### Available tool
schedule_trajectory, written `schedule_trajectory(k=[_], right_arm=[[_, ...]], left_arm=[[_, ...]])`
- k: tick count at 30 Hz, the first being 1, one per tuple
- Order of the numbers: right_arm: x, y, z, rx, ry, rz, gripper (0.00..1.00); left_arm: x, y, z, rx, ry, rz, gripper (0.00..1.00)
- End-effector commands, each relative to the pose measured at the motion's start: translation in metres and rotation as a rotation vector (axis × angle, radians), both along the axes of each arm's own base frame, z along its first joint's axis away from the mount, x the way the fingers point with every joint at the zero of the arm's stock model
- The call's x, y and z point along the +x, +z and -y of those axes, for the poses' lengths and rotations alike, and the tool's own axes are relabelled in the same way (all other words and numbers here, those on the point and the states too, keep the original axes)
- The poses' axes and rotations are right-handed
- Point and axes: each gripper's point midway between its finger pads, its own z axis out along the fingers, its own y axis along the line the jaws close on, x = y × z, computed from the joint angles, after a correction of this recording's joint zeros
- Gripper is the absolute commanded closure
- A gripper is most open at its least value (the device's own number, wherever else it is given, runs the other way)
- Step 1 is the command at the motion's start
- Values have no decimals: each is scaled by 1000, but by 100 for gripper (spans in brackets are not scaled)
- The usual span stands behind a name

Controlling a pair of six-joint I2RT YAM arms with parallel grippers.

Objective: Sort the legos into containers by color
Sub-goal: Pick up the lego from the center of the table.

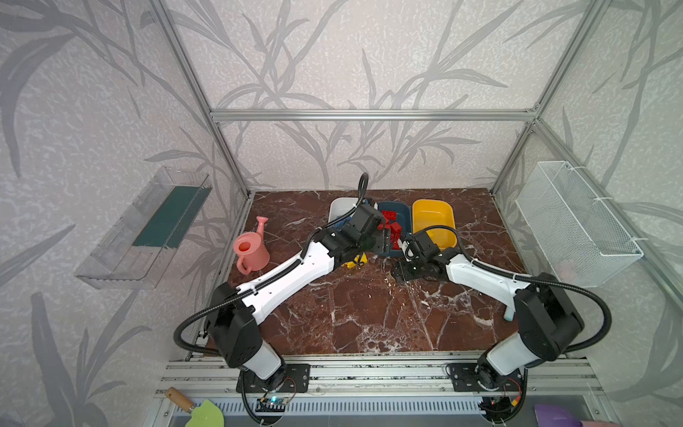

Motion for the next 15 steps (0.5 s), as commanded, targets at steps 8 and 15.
schedule_trajectory(k=[8, 15], right_arm=[[3, -33, -10, -129, 73, -72, 37], [7, -49, -8, -174, 65, -89, 47]], left_arm=[[-55, -53, -79, 27, 173, -59, 20], [-77, -88, -102, 63, 210, -116, 20]])
